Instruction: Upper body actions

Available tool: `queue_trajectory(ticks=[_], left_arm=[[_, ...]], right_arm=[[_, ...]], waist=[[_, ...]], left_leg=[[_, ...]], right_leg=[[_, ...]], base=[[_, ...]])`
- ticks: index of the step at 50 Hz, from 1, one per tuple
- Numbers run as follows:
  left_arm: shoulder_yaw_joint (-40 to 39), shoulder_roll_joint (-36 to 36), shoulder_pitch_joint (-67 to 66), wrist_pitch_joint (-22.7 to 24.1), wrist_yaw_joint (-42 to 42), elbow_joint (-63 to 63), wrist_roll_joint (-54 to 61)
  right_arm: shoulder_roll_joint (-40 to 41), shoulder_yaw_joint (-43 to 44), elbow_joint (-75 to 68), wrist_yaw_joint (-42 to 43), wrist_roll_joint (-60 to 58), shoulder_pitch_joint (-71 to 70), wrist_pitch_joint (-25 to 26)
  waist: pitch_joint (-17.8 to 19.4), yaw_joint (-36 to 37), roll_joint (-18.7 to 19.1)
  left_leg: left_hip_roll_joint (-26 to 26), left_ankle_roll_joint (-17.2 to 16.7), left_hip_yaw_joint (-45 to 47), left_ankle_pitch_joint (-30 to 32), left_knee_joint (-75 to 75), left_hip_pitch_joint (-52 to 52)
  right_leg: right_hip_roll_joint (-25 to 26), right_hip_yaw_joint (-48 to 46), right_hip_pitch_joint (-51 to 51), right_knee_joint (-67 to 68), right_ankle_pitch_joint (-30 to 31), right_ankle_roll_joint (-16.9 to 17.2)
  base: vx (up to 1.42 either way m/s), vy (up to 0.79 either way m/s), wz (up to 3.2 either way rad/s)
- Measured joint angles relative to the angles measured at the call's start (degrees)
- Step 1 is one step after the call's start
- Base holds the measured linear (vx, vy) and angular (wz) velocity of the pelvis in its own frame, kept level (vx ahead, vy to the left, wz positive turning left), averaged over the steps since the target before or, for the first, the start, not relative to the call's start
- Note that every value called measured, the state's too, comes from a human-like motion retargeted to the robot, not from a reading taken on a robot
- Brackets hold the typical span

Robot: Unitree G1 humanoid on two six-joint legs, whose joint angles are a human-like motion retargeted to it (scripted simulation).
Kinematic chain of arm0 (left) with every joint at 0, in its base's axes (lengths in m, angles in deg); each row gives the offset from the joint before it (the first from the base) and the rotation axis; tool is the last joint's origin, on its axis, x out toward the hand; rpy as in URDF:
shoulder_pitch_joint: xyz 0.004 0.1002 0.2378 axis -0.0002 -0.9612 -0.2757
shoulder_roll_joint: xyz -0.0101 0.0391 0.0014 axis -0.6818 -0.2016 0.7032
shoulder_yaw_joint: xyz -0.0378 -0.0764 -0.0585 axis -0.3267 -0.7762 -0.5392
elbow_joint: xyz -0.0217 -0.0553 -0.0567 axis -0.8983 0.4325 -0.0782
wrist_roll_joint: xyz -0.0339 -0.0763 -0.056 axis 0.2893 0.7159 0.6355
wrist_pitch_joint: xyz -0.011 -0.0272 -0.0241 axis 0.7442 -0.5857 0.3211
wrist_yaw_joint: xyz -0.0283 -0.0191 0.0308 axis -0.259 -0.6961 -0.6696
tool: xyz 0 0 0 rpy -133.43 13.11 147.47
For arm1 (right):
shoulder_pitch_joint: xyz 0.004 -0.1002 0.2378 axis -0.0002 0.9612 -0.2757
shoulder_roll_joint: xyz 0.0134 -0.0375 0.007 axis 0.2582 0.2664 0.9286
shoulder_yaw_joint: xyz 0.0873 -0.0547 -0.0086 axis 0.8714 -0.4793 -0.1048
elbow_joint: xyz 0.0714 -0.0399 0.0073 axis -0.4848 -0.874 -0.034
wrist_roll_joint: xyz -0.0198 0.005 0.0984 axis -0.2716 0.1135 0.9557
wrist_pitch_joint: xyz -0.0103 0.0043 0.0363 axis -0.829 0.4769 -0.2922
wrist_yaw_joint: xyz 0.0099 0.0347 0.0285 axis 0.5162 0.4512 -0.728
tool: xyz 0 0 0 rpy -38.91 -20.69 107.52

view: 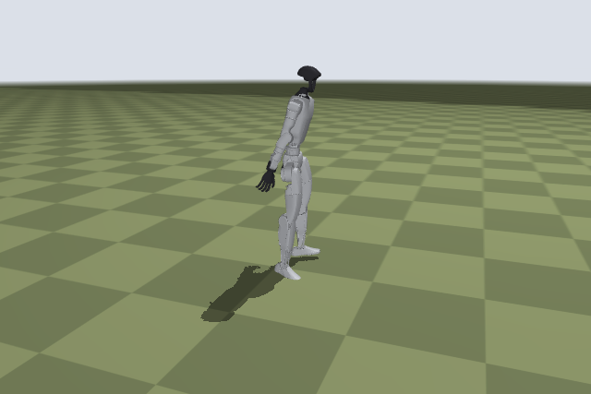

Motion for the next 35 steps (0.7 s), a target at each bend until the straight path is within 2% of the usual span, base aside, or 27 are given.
queue_trajectory(ticks=[2,5,10,17,22,25,30,35], left_arm=[[-1.09,0.67,-1.13,-1.87,-0.79,1.34,1.13],[-1.42,0.07,-1.94,-1.33,-1.79,1.09,3.16],[-1.84,-1.30,-1.18,-3.70,-3.83,-1.79,0.51],[1.45,-4.04,6.23,-5.64,-7.48,-6.22,2.89],[5.57,-6.51,15.71,-5.49,-5.98,-7.41,1.26],[8.71,-7.86,22.81,-4.58,-5.04,-9.54,0.76],[14.39,-12.15,35.35,-2.25,-5.08,-14.95,-0.85],[15.55,-14.91,48.11,-2.95,-5.15,-16.26,-5.98]], right_arm=[[0.09,3.08,0.00,-2.64,3.79,2.69,1.34],[-0.09,4.65,0.00,-4.42,9.24,3.67,0.81],[-0.53,4.88,0.00,-5.74,9.91,1.31,1.88],[-0.36,-1.25,5.18,-11.09,7.68,-8.12,0.30],[0.95,-6.43,9.30,-10.88,7.57,-17.41,-1.25],[1.44,-9.24,12.41,-9.95,8.57,-24.01,-3.66],[0.93,-9.59,18.21,-8.52,4.77,-35.48,-8.81],[-0.09,-9.27,19.40,-8.72,1.27,-47.52,-9.24]], waist=[[0.59,0.61,0.06],[2.26,1.03,0.10],[-0.29,0.47,0.22],[0.81,0.92,0.01],[2.73,1.91,0.40],[5.21,2.90,0.71],[9.48,5.38,0.12],[7.87,6.11,0.54]], left_leg=[[0.37,-0.26,-1.42,-0.31,1.37,-0.16],[0.61,0.02,-0.63,-0.64,1.92,1.06],[0.76,-0.22,-1.27,-0.68,2.03,0.38],[0.89,0.07,-0.41,-0.44,2.20,0.49],[2.03,0.28,0.19,-1.56,5.55,-2.25],[3.96,-0.20,-1.38,-4.10,12.55,-8.17],[8.35,-1.87,-3.39,-12.71,32.66,-22.91],[12.36,-1.44,-3.67,-21.15,54.33,-42.19]], right_leg=[[-0.29,0.59,0.25,1.12,-0.46,-0.02],[0.36,-0.67,2.03,0.98,-0.66,-0.23],[0.41,-0.47,1.66,0.38,-0.28,-0.16],[0.35,-0.28,1.14,1.21,-0.16,-0.39],[0.40,1.16,-1.42,4.71,-1.75,-0.51],[0.92,5.02,-7.29,11.61,-4.41,-0.45],[0.32,6.91,-20.28,27.30,-10.72,-0.46],[1.13,8.67,-38.76,46.47,-17.38,-2.59]], base=[[0.04,0.02,0.10],[-0.05,0.00,-0.02],[0.03,0.02,0.07],[-0.03,0.01,-0.06],[-0.14,0.00,-0.11],[-0.31,-0.09,-0.04],[-0.34,-0.16,-0.10],[-0.25,-0.02,-0.08]])
